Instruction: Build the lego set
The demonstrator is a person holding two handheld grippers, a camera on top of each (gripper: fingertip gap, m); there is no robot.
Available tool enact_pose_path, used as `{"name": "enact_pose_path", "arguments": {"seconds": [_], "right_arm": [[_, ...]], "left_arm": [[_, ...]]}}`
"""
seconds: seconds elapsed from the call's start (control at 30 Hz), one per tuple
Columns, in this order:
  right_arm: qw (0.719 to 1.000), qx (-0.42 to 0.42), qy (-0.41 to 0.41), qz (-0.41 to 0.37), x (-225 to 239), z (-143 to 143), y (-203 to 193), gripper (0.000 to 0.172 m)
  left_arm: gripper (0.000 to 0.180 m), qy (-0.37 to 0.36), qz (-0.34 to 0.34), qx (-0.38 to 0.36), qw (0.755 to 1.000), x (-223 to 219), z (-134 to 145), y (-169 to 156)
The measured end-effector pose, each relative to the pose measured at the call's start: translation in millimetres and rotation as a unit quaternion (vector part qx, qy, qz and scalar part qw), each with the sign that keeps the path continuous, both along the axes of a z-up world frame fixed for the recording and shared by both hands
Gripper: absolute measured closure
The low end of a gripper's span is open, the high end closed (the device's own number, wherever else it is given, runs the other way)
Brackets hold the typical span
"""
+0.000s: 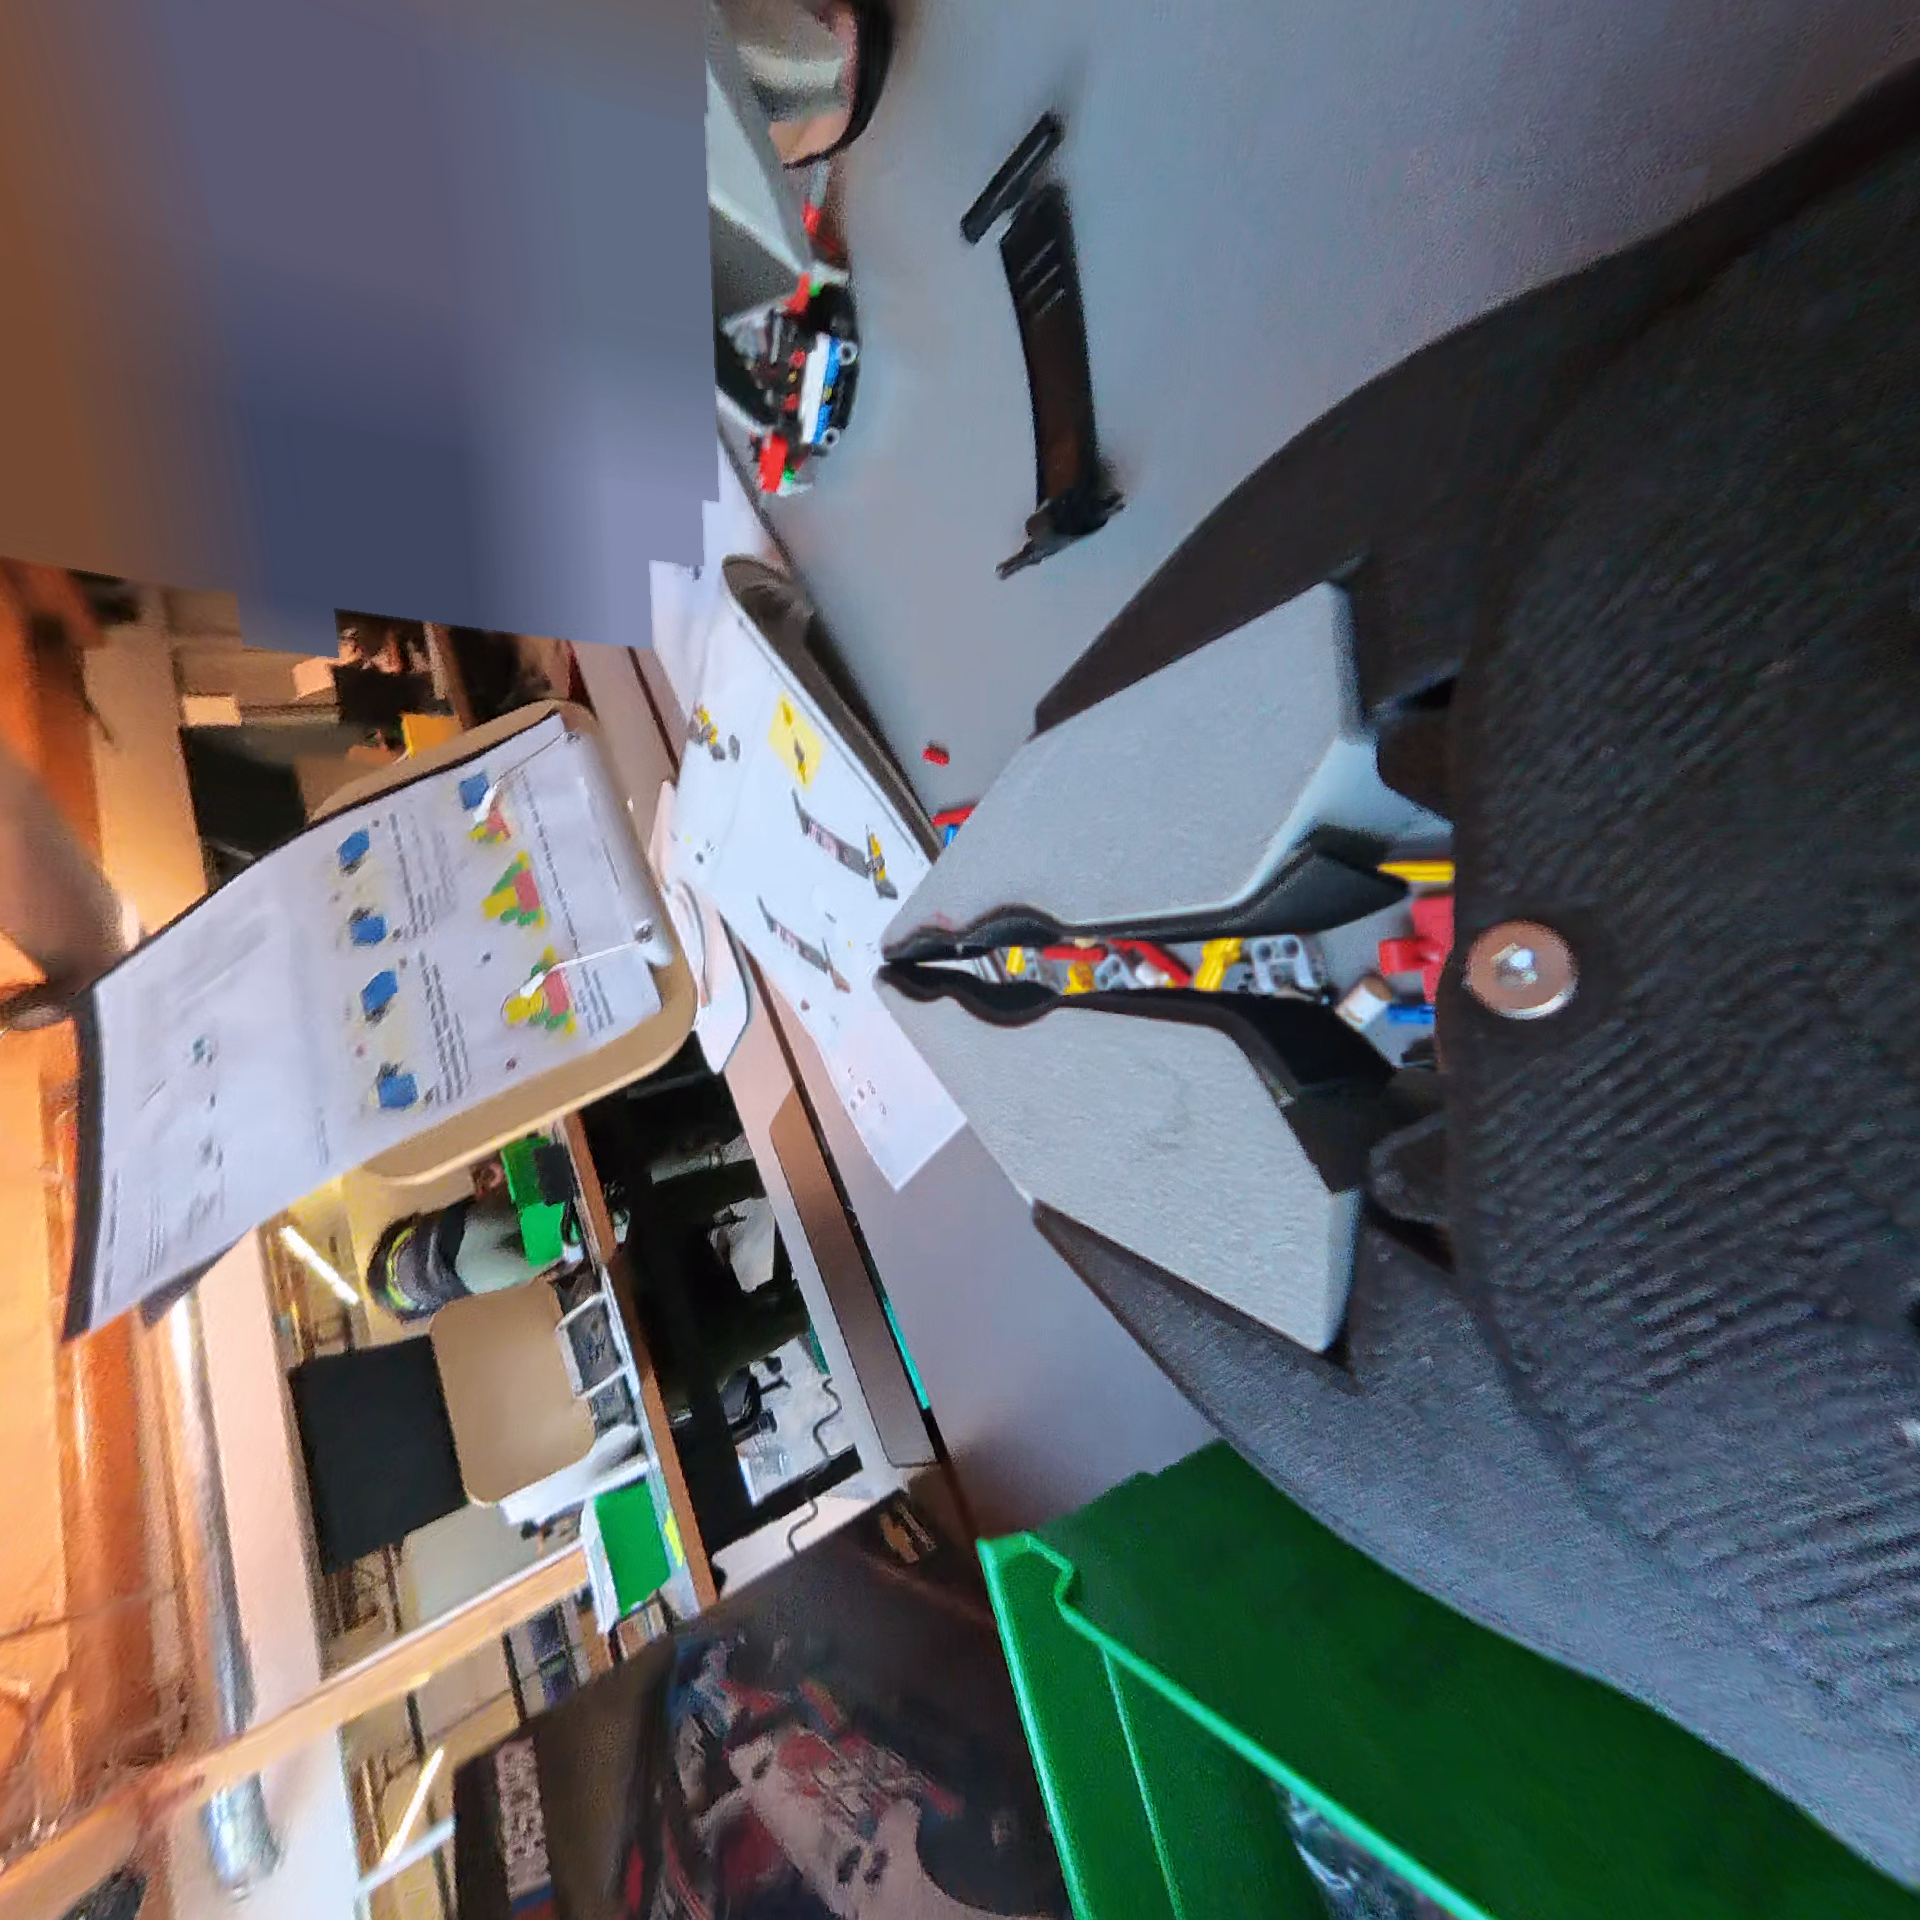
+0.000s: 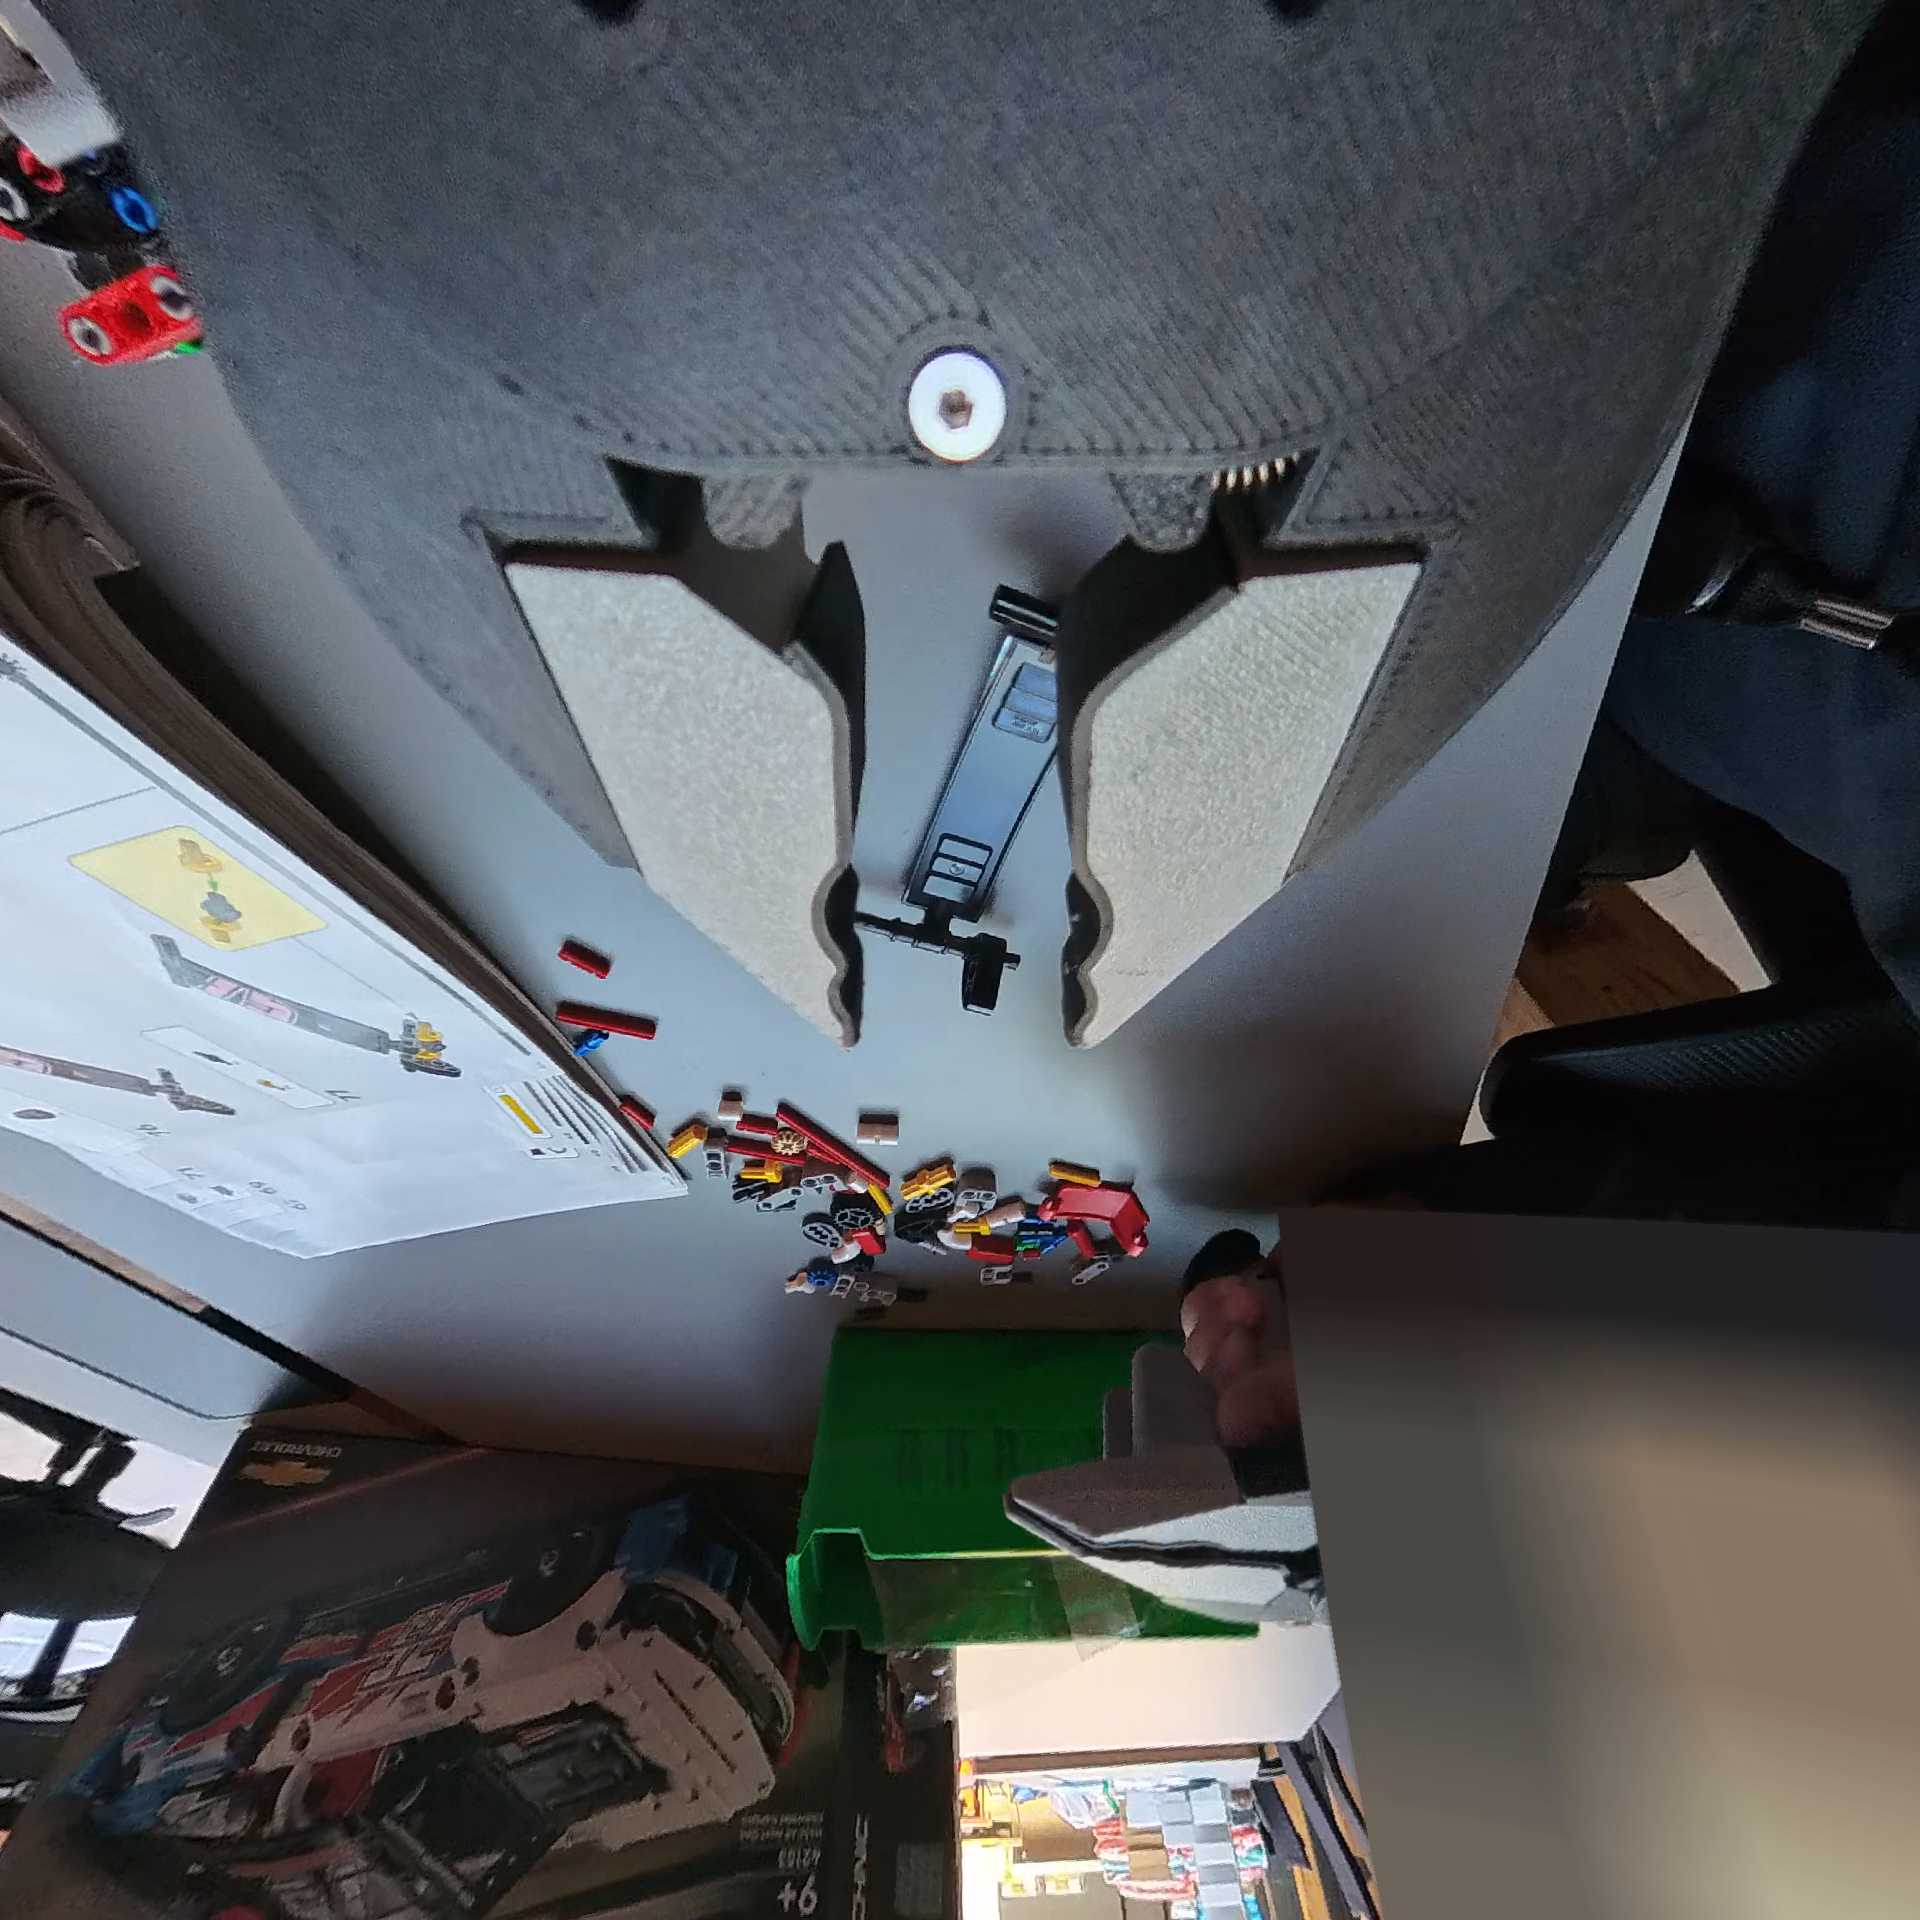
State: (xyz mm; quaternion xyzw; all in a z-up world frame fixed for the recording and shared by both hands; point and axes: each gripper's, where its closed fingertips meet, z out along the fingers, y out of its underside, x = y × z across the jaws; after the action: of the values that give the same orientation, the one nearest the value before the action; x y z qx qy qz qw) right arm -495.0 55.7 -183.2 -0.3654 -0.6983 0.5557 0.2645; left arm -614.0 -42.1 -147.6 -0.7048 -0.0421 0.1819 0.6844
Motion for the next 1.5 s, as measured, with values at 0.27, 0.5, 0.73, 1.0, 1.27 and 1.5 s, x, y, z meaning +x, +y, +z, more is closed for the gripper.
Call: {"name": "enact_pose_path", "arguments": {"seconds": [0.27,0.5,0.73,1.0,1.27,1.5], "right_arm": [[0.999,-0.022,0.032,-0.025,2,14,13,0.142],[0.999,-0.026,0.032,-0.027,2,14,14,0.144],[0.999,-0.027,0.033,-0.029,2,15,15,0.145],[0.998,-0.029,0.036,-0.032,2,16,16,0.146],[0.998,-0.028,0.037,-0.032,3,16,16,0.149],[0.999,-0.024,0.036,-0.029,3,15,15,0.151]], "left_arm": [[0.18,-0.034,-0.028,-0.038,0.998,2,-18,9],[0.18,-0.028,-0.04,-0.062,0.997,6,-26,15],[0.18,-0.034,-0.04,-0.067,0.996,5,-29,15],[0.18,-0.033,-0.034,-0.062,0.997,2,-27,14],[0.18,-0.034,-0.037,-0.065,0.997,3,-28,15],[0.18,-0.035,-0.039,-0.066,0.996,4,-29,15]]}}
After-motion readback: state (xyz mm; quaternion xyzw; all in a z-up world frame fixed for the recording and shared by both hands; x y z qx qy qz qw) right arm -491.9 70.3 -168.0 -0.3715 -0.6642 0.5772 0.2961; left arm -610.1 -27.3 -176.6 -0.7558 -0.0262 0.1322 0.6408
